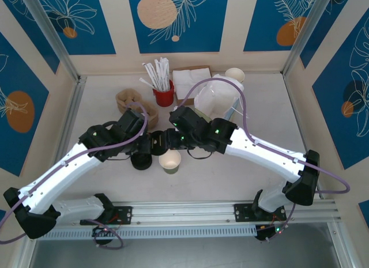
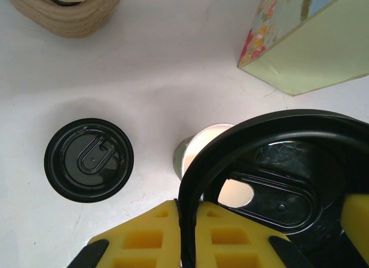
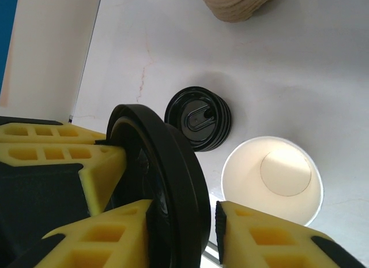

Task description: Pack the takeout coffee

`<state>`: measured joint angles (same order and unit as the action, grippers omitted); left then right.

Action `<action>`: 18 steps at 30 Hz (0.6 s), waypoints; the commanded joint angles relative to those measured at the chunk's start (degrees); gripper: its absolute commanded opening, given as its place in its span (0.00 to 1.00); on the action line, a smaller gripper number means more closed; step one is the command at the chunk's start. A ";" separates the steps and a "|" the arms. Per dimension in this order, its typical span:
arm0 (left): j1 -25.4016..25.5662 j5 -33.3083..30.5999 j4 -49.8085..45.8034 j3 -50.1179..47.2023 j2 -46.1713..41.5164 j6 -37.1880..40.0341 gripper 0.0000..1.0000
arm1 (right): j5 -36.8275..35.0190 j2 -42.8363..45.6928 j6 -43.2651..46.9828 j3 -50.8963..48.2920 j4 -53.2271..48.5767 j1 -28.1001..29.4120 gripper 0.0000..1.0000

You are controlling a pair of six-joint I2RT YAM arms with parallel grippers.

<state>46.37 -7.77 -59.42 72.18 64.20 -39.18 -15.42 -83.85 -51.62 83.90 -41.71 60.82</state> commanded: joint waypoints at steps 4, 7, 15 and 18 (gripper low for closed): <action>1.17 0.56 0.01 2.92 0.48 -1.00 0.10 | 0.11 -0.19 -0.28 0.92 -0.98 -0.44 0.23; 1.18 1.11 0.06 4.14 0.23 -0.50 0.11 | 0.20 0.02 -0.48 0.94 -1.15 -0.76 0.16; 1.18 5.45 4.05 5.92 -2.85 2.86 0.27 | 0.68 1.73 -0.47 1.06 -2.22 -2.08 0.00; 1.20 6.20 6.08 7.28 -5.50 5.42 0.46 | 0.99 2.54 -0.46 1.24 -3.20 -2.93 0.00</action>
<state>46.74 -4.40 -57.23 76.27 61.91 -36.47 -15.51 -83.50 -51.99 83.90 -43.62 58.59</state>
